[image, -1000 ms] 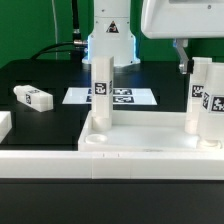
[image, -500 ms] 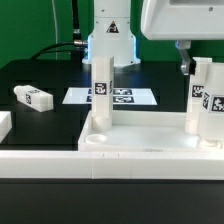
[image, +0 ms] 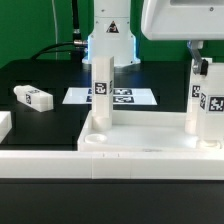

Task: Assemble desk

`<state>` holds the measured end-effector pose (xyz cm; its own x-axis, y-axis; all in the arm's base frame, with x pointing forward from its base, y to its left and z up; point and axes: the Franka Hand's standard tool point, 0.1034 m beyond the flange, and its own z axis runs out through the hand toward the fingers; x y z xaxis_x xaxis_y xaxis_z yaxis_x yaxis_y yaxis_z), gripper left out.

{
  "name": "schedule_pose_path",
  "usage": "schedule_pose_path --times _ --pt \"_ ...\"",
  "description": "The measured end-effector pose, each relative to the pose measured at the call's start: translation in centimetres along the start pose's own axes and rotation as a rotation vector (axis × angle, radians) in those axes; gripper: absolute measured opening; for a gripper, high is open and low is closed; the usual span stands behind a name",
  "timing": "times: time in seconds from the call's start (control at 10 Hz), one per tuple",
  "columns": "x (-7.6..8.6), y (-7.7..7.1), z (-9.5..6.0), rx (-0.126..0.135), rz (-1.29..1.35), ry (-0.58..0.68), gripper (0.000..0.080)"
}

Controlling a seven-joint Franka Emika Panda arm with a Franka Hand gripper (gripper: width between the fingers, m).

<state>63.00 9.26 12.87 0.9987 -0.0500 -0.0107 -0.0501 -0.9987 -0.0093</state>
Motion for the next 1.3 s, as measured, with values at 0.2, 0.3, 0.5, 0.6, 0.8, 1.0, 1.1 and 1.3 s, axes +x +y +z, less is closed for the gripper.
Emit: schedule_pose_path --times 0.2,0.3,0.5,0.6,0.8,1.0,1.1,1.3 --pt "0.01 0.02 0.00 0.001 0.026 0.000 0.0288" --pt "0.00 0.01 0.01 0.001 0.125 0.000 0.0288" --pt "0.00 0.00 0.02 0.001 0.262 0.000 0.0289" --pt "0.00 0.01 0.02 0.002 0.336 0.000 0.0289" --pt "0.07 0.17 0.09 0.008 0.527 0.009 0.0290" --pt "0.03 0.01 0.13 0.023 0.735 0.036 0.0290" --pt "0.04 -0.01 0.16 0.045 0.860 0.041 0.0290" --pt "0.10 0.00 0.17 0.068 1.026 0.041 0.0290"
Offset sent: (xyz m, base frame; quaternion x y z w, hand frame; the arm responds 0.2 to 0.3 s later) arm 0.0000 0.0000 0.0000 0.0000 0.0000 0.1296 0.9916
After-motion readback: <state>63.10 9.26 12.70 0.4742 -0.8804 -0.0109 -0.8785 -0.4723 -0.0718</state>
